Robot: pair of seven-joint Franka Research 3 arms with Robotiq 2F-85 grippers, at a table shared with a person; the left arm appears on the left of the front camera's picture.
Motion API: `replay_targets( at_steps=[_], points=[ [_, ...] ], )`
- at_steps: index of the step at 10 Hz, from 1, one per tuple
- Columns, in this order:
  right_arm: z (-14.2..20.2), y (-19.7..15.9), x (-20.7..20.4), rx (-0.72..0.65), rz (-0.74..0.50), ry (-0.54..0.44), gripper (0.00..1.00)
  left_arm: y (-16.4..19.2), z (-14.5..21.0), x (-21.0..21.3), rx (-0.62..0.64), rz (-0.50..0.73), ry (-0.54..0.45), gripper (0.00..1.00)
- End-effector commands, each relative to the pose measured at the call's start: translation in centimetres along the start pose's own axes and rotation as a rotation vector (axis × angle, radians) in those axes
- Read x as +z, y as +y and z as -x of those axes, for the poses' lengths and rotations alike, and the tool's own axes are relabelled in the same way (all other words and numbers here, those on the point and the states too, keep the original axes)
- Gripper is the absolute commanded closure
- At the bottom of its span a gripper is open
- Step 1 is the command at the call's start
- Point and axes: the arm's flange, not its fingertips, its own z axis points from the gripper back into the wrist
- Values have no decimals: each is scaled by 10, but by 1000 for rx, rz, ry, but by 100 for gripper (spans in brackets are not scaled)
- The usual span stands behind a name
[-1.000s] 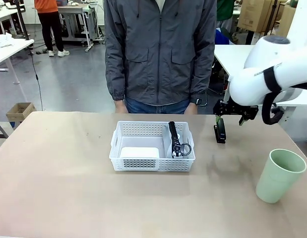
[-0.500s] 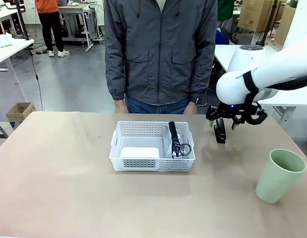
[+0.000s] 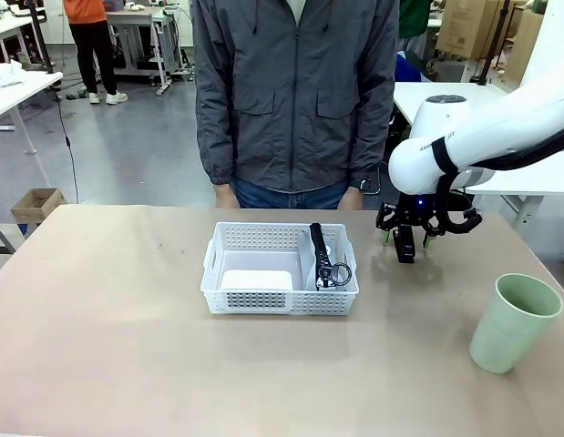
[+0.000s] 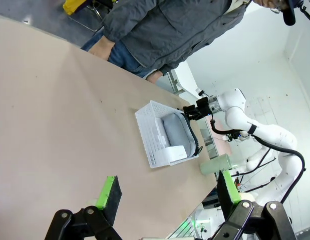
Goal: Efficiently arrange items inside the basket to fit them all.
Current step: Pick up the Stapler and place it inside the Organizing basket.
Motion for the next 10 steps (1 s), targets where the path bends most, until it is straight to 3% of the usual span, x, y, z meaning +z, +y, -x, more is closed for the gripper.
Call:
replay_targets(
  at_steps=[1, 4, 5, 6, 7, 8, 9, 10],
  points=[
    [-4, 4, 5, -34, 6, -3, 0, -1, 1, 3, -12, 7, 9, 0],
    [-5, 3, 4, -17, 30, 12, 0, -1, 1, 3, -12, 7, 9, 0],
    [-5, 4, 3, -27, 40, 4, 59, -1, 1, 3, -12, 7, 9, 0],
    [-5, 6, 4, -26, 44, -3, 58, -1, 1, 3, -12, 7, 9, 0],
    [-5, 7, 4, -23, 44, -6, 100, -1, 1, 3, -12, 7, 9, 0],
    [-5, 8, 4, -23, 48, -7, 64, -1, 1, 3, -12, 7, 9, 0],
    [-5, 8, 3, -23, 50, -1, 100, -1, 1, 3, -12, 7, 9, 0],
    [-6, 8, 3, -22, 50, 4, 100, -1, 1, 3, -12, 7, 9, 0]
  ],
)
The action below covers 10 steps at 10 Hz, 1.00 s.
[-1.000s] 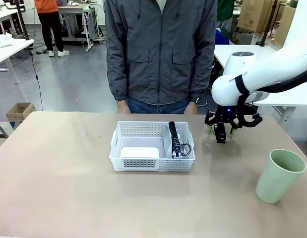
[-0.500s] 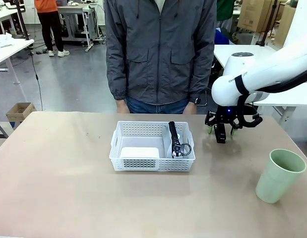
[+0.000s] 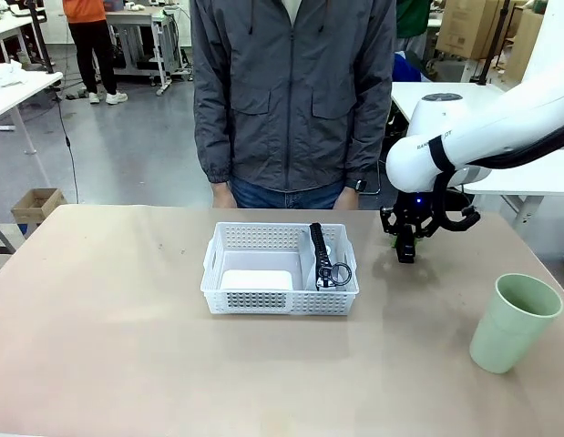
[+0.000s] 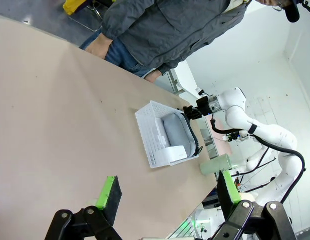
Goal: Efficiently arrange items inside the basket to fit them all.
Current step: Pick up the Stapler and place it inside the Organizing basket.
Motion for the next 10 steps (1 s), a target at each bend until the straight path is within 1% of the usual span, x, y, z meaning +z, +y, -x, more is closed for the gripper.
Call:
replay_targets(
  at_steps=[1, 6, 7, 8, 9, 10],
  points=[
    [-5, 3, -2, -31, 37, 2, 100, -1, 1, 3, -12, 7, 9, 0],
    [-6, 2, -1, -22, 42, 8, 100, -1, 1, 3, -12, 7, 9, 0],
    [-2, -5, 11, -11, 29, -10, 100, -1, 1, 3, -12, 7, 9, 0],
    [12, -16, 34, 59, -40, -55, 100, -1, 1, 3, -12, 7, 9, 0],
    [35, -25, 64, 178, -95, -96, 100, -1, 1, 3, -12, 7, 9, 0],
    [56, -29, 85, 330, -154, -122, 100, -1, 1, 3, -12, 7, 9, 0]
  ],
)
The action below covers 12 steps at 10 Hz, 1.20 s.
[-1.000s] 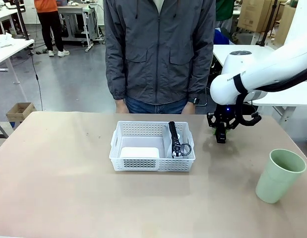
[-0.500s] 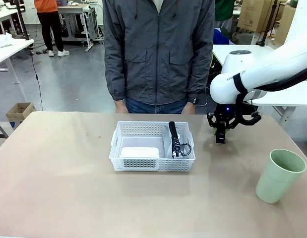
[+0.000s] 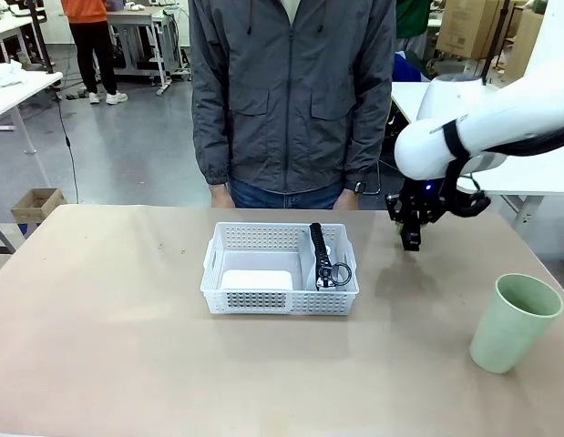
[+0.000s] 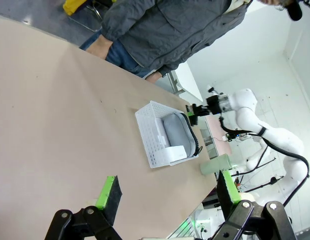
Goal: Efficiently arrange items inside the basket to fit them all.
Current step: Pick up the Stapler and place it inside the Organizing basket.
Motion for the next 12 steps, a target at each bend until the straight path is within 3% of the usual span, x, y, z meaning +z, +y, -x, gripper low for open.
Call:
replay_targets(
  at_steps=[1, 3, 5, 7, 8, 9, 12],
  points=[
    [52, -13, 42, 311, -163, -69, 100, -1, 1, 3, -11, 7, 10, 0],
    [79, -13, 57, 746, -344, -161, 100, -1, 1, 3, -11, 7, 10, 0],
    [93, -17, 56, 1356, -546, -257, 100, -1, 1, 3, -11, 7, 10, 0],
    [92, -12, 51, 1344, -552, -237, 100, -1, 1, 3, -11, 7, 10, 0],
    [88, -11, 48, 1075, -494, -164, 100, -1, 1, 3, -11, 7, 10, 0],
    [101, 28, 65, 985, -284, -235, 100, -1, 1, 3, -11, 7, 10, 0],
    [101, 28, 65, 985, -284, -235, 100, -1, 1, 3, -11, 7, 10, 0]
  ],
)
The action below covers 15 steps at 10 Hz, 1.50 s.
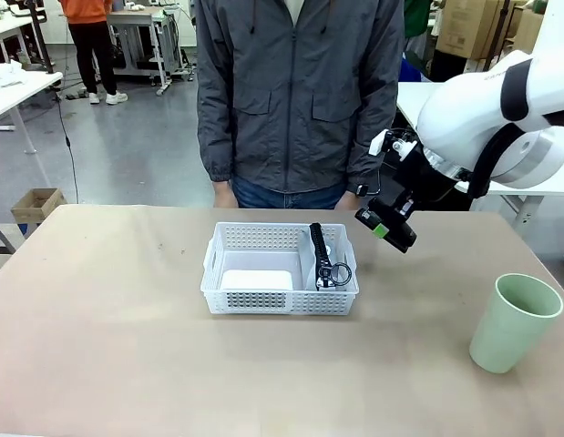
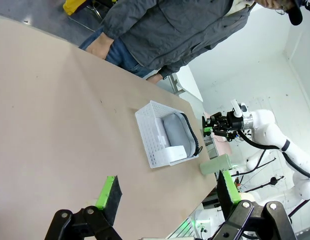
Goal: Efficiently arrange items inside the basket to fit them all.
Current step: Pick up the Stapler and place it inside the Organizing basket.
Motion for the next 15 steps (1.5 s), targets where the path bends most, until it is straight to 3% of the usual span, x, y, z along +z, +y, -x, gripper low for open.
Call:
replay_targets(
  at_steps=[1, 2, 3, 4, 7, 9, 12, 15],
  points=[
    [-2, 2, 3, -19, 35, 14, 100, -1, 1, 3, -11, 7, 10, 0],
    [-2, 2, 3, -19, 35, 14, 100, -1, 1, 3, -11, 7, 10, 0],
    [-1, 1, 0, -8, 7, 6, 63, -1, 1, 3, -11, 7, 10, 0],
    [-13, 11, 5, -19, 53, 75, 63, -1, 1, 3, -11, 7, 10, 0],
    [-74, 60, 34, 114, 109, 55, 63, -1, 1, 3, -11, 7, 10, 0],
    [-120, 93, 32, 255, 79, 75, 63, -1, 1, 3, -11, 7, 10, 0],
    [-187, 121, -16, 467, 73, 185, 63, -1, 1, 3, -11, 7, 10, 0],
    [-227, 131, -81, 527, -47, 259, 63, -1, 1, 3, -11, 7, 10, 0]
  ],
)
